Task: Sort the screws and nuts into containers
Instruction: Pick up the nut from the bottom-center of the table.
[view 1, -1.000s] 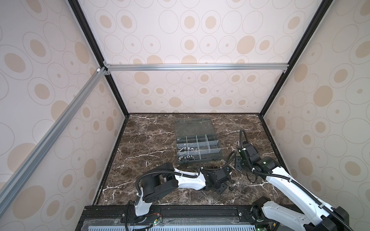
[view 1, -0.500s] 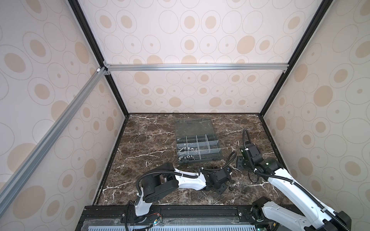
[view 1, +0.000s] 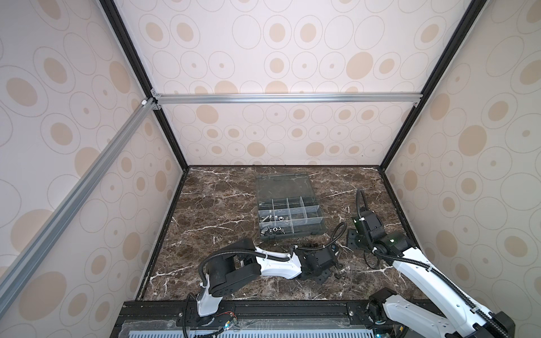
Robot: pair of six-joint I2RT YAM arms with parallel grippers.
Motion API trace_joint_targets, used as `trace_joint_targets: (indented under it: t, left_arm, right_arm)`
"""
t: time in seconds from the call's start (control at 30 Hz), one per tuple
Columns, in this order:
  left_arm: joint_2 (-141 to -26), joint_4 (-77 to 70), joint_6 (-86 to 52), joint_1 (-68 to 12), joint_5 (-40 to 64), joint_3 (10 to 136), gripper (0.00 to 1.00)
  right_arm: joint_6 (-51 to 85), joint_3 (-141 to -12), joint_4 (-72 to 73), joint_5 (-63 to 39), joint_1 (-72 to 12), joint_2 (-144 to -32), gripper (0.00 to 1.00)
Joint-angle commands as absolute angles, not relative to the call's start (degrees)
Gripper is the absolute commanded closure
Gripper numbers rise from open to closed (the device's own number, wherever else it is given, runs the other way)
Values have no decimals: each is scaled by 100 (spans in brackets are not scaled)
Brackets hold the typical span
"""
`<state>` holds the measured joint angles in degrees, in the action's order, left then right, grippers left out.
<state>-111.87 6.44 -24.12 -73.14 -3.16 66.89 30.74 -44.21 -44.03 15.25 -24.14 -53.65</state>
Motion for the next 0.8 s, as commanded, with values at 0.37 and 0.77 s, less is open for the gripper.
trace_joint_targets:
  t: [0.37, 0.77]
  left_arm:
    - [-11177, 969, -2291, -7409, -605, 6538, 82]
    - [-10070, 905, -2316, -6930, -943, 6382, 85]
  right_arm:
    - [3079, -4373, -4577, 1606, -2312, -5206, 49]
    - [3060, -4444, -4614, 1597, -2285, -5147, 49]
